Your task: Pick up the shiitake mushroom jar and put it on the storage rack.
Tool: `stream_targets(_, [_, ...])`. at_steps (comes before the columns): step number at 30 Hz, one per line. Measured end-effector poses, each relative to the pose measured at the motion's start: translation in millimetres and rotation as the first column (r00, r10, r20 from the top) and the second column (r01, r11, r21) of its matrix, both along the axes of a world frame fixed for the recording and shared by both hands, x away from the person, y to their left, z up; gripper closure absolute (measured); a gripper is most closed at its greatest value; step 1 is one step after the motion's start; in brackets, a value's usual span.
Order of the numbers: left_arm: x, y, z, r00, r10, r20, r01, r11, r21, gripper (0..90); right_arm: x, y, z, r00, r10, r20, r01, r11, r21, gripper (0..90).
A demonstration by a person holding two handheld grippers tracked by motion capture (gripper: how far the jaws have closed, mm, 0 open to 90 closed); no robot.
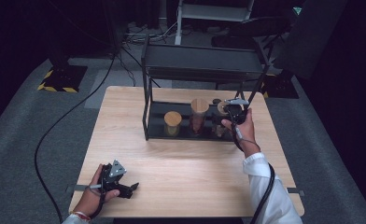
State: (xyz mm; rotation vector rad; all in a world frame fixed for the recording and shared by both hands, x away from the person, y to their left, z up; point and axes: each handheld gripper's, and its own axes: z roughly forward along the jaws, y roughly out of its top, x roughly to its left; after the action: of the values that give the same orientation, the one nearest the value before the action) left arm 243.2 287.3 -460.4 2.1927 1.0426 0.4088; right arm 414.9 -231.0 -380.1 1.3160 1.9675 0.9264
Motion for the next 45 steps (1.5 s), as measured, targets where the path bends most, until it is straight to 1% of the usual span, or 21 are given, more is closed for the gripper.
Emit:
stream_targets(5, [0.0, 0.0, 0.1, 1.0000, 0.000, 0.000, 0.000, 1.0000, 0.001, 0.0, -5.9, 1.5, -2.1, 0.9998, 0.007, 0.016, -0.007, 1.000, -0.018, 3.8])
stream_targets(8, [0.0, 0.0, 0.0, 1.0000, 0.000, 0.000, 0.000, 1.0000, 0.001, 0.0, -9.7, 0.5, -3.4, 0.9996, 0.010, 0.026, -0.010, 1.000, -0.013, 3.8])
stream_targets(11, [-0.1, -0.1, 0.1, 1.0000, 0.000, 0.000, 0.000, 1.0000, 0.001, 0.0, -14.7, 0.2, -4.7, 0.9993, 0.014, 0.036, -0.014, 1.000, -0.016, 3.8])
stream_targets(13, [0.0, 0.0, 0.0, 1.0000, 0.000, 0.000, 0.000, 1.0000, 0.000, 0.0, -19.9, 0.7, -5.8, 0.9987, 0.012, 0.050, -0.011, 1.000, -0.024, 3.6])
stream_targets(19, [0.0, 0.0, 0.1, 1.0000, 0.000, 0.000, 0.000, 1.0000, 0.001, 0.0, -30.4, -2.0, -10.3, 0.9980, 0.021, 0.059, -0.019, 0.999, -0.042, 3.5])
stream_targets(23, [0.0, 0.0, 0.1, 1.0000, 0.000, 0.000, 0.000, 1.0000, 0.001, 0.0, -38.0, -6.3, -14.8, 0.9975, 0.033, 0.063, -0.030, 0.999, -0.041, 3.4])
stream_targets(31, [-0.3, -0.3, 0.1, 1.0000, 0.002, 0.000, -0.002, 1.0000, 0.001, 0.0, -56.1, -12.1, -18.2, 0.9917, 0.058, 0.115, -0.051, 0.997, -0.062, 3.3])
stream_targets(35, [-0.4, -0.3, 0.0, 1.0000, 0.002, 0.001, -0.002, 1.0000, 0.001, 0.0, -64.1, -13.0, -20.7, 0.9886, 0.072, 0.132, -0.064, 0.996, -0.069, 3.1])
stream_targets(38, [-0.4, -0.3, 0.0, 1.0000, 0.002, 0.001, -0.002, 1.0000, 0.001, 0.0, -70.7, -11.0, -24.3, 0.9856, 0.081, 0.149, -0.068, 0.993, -0.092, 3.0])
stream_targets(40, [-0.4, -0.3, 0.0, 1.0000, 0.002, 0.001, -0.002, 1.0000, 0.001, 0.0, -74.4, -12.2, -26.5, 0.9832, 0.098, 0.154, -0.084, 0.992, -0.097, 3.0])
stream_targets(45, [-0.4, -0.3, 0.0, 1.0000, 0.002, 0.001, -0.002, 1.0000, 0.001, 0.0, -81.1, -15.1, -30.1, 0.9805, 0.110, 0.163, -0.096, 0.991, -0.089, 2.9])
